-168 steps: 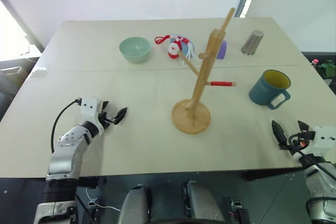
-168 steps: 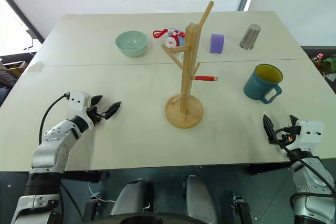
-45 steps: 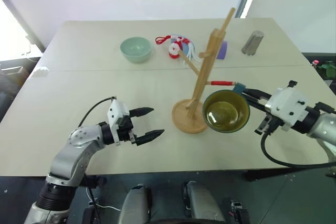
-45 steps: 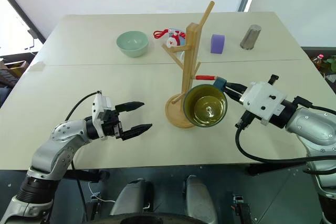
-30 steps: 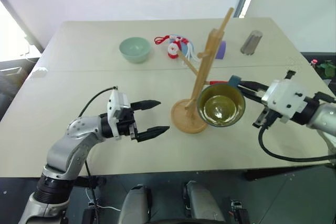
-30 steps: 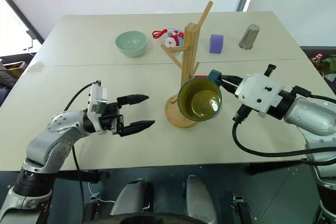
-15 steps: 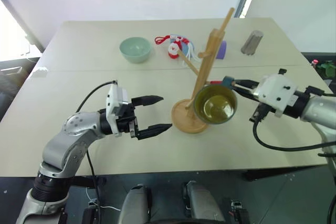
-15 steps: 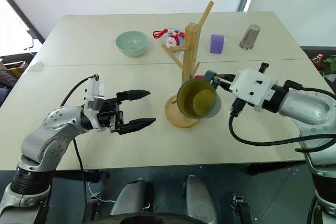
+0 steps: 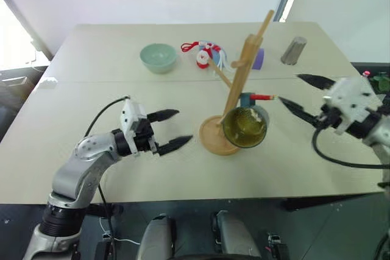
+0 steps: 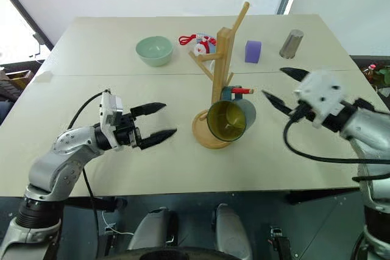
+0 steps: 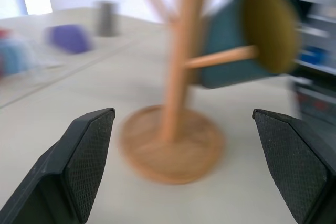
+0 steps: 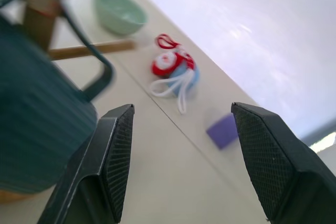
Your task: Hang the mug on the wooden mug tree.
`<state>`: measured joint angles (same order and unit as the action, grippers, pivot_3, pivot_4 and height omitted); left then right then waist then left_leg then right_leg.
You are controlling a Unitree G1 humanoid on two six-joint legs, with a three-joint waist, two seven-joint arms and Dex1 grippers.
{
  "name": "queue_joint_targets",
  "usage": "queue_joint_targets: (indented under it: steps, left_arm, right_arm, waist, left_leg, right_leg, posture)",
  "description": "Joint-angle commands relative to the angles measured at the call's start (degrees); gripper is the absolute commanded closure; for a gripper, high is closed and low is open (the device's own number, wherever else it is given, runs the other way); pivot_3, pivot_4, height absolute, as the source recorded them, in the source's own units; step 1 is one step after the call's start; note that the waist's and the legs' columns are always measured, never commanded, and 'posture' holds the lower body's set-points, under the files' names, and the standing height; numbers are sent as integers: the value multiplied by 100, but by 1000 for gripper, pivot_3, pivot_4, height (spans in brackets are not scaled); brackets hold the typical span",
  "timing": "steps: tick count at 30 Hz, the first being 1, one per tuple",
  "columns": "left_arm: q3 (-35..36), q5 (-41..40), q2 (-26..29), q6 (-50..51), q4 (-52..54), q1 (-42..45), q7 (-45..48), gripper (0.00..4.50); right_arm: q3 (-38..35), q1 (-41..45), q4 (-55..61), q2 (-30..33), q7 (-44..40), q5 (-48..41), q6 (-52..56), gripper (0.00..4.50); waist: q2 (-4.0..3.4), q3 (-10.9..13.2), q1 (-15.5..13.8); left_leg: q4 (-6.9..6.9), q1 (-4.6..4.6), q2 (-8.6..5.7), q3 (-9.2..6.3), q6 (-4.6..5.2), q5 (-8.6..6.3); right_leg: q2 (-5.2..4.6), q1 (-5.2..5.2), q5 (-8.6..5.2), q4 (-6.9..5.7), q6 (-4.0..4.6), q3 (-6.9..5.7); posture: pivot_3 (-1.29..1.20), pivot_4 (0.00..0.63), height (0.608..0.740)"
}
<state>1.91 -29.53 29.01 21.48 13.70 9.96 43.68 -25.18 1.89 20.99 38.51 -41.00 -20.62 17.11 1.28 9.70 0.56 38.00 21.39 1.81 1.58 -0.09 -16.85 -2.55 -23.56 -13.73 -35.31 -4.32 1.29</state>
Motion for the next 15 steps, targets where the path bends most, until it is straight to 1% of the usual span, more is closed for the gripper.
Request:
queue_joint_targets:
  steps: [1,5,7,10,15]
  left_arm:
    - [299,385,-285,-495,-316,-93,-551,0]
    - [377,798,-547,-839,-647,-235,-1026,0]
    - [415,887,-626,-914,-739,-282,-1198,0]
    - [432,962,-653,-977,-779,-344,-1294,0]
    - [459,990,-669,-974,-753,-424,-1321,0]
  right_arm:
    - [-153,-170,-277,-528,423,-120,-241,1451]
    - [-33,-43,-731,-1232,941,-89,-545,1451]
    - [21,86,-974,-1421,1094,-44,-702,1451]
    - [167,144,-1232,-1515,1112,31,-897,1451]
    - [335,224,-1516,-1494,1127,47,-1087,1451]
  waist:
    - [-11,3,15]
    - [-12,3,41]
    - [-14,2,40]
    - [-15,2,19]
    - [-15,2,8]
  left_leg:
    - [0,-1,0,-1,0,0]
    - [4,-5,3,4,0,1]
    - [3,-8,2,5,-1,1]
    - [3,-5,2,2,-1,1]
    - [3,0,3,2,0,1]
  right_leg:
    - [-4,-2,0,-5,0,5]
    - [-7,-6,3,-15,0,10]
    - [-5,-6,3,-18,1,10]
    - [-3,-10,3,-21,1,8]
    - [-13,-10,3,-17,1,8]
  posture:
    - [0,150,740]
    - [0,150,740]
    - [0,150,740]
    - [0,150,740]
    - [0,150,740]
